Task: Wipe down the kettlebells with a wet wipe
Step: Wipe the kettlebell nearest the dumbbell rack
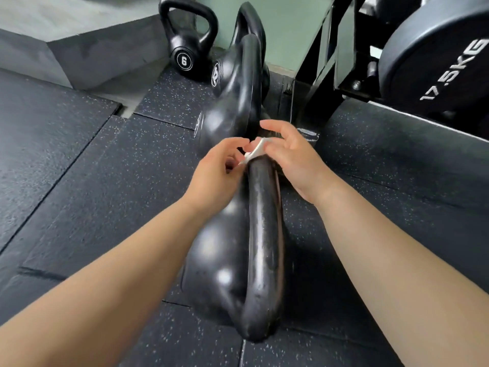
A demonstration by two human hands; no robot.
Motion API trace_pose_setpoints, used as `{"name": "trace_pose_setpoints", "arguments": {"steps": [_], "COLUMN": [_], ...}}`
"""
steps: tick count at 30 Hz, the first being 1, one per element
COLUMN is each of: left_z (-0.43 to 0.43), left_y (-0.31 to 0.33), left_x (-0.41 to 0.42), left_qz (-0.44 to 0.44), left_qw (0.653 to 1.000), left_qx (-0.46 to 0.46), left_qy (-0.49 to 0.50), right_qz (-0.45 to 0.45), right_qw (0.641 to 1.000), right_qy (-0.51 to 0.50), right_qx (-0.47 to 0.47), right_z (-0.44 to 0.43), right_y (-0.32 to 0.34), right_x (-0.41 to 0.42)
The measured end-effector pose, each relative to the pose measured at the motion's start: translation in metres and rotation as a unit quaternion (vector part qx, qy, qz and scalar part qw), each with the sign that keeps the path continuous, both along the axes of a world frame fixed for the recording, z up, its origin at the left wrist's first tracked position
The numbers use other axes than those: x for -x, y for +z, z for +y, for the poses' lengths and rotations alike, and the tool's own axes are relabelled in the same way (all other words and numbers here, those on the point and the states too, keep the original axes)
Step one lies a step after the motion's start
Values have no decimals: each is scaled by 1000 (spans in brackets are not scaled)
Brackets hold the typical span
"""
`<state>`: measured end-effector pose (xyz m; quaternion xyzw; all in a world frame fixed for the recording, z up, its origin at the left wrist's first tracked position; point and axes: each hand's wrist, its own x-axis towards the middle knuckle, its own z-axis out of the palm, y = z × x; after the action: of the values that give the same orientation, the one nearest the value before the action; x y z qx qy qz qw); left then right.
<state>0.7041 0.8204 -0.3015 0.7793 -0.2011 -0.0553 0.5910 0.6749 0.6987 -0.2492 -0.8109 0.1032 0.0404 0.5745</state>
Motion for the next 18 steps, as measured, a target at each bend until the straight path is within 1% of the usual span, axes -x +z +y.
{"name": "trace_pose_setpoints", "arguments": {"steps": [3,6,8,10,13,15,18], "left_z": [4,20,28,23,6,0,0], "left_y": [-10,-22,-29,-26,-15,-11,-16], "left_x": [-5,-15,-21,-21,-17,-18,-23], "left_qz": [7,63,88,86,52,55,109], "left_qw": [998,987,984,992,994,990,980], "left_qx": [-21,-33,-30,13,86,111,145], "left_qy": [65,145,152,95,-31,-66,-84], "right_qz": [35,90,93,79,73,64,59], "right_qw": [999,994,992,991,990,990,990], "right_qy": [-20,-24,-51,-83,-103,-107,-114], "right_qx": [32,59,67,65,66,60,55], "right_z": [4,17,28,32,35,35,33], "right_y": [3,4,-2,-5,-3,-5,-9], "right_x": [18,38,43,42,40,40,39]}}
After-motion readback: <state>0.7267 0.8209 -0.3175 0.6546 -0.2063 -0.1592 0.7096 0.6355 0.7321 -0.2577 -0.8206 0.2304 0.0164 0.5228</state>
